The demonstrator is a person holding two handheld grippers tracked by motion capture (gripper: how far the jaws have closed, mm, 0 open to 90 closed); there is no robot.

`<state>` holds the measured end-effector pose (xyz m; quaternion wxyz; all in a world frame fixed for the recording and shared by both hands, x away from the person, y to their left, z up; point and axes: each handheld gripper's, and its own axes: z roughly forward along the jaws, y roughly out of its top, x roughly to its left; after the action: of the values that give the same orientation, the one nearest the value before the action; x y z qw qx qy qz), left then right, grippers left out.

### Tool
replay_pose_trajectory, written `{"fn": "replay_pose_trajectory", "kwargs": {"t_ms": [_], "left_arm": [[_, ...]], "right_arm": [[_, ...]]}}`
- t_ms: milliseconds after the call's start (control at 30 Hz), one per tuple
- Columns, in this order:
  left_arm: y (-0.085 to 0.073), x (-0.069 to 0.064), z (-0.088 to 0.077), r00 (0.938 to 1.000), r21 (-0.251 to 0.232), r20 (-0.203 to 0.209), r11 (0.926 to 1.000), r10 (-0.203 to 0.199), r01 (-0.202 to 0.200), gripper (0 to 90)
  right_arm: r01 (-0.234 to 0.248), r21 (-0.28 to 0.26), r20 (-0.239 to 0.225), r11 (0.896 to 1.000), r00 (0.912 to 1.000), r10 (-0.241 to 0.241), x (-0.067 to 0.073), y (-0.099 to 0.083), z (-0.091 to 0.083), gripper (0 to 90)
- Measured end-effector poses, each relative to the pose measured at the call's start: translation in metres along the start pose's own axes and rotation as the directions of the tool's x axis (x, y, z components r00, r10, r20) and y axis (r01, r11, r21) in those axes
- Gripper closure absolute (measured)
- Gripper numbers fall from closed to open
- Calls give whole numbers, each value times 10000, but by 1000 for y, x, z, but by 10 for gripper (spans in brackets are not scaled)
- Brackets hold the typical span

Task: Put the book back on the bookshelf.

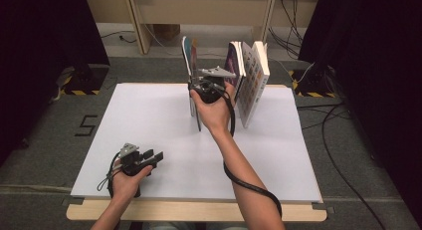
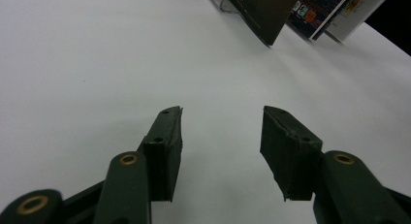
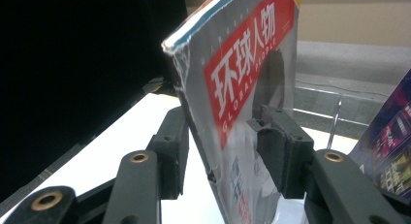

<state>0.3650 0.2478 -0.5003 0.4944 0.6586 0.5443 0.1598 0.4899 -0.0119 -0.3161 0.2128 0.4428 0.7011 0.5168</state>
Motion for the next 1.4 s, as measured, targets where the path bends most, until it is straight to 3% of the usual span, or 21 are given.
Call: {"fn": "replay_pose_trajectory", "kwargs": {"t_ms": [467, 1400], "left_arm": [[0, 0, 0, 10000, -21, -2, 10000, 16, -16, 493], [0, -2, 1, 10000, -26, -37, 10000, 66, -66, 489]], "right_arm": [[161, 42, -175, 9999, 9997, -161, 0, -12, -9, 552], [347, 439, 247, 9984, 9991, -358, -21, -41, -30, 552]]}}
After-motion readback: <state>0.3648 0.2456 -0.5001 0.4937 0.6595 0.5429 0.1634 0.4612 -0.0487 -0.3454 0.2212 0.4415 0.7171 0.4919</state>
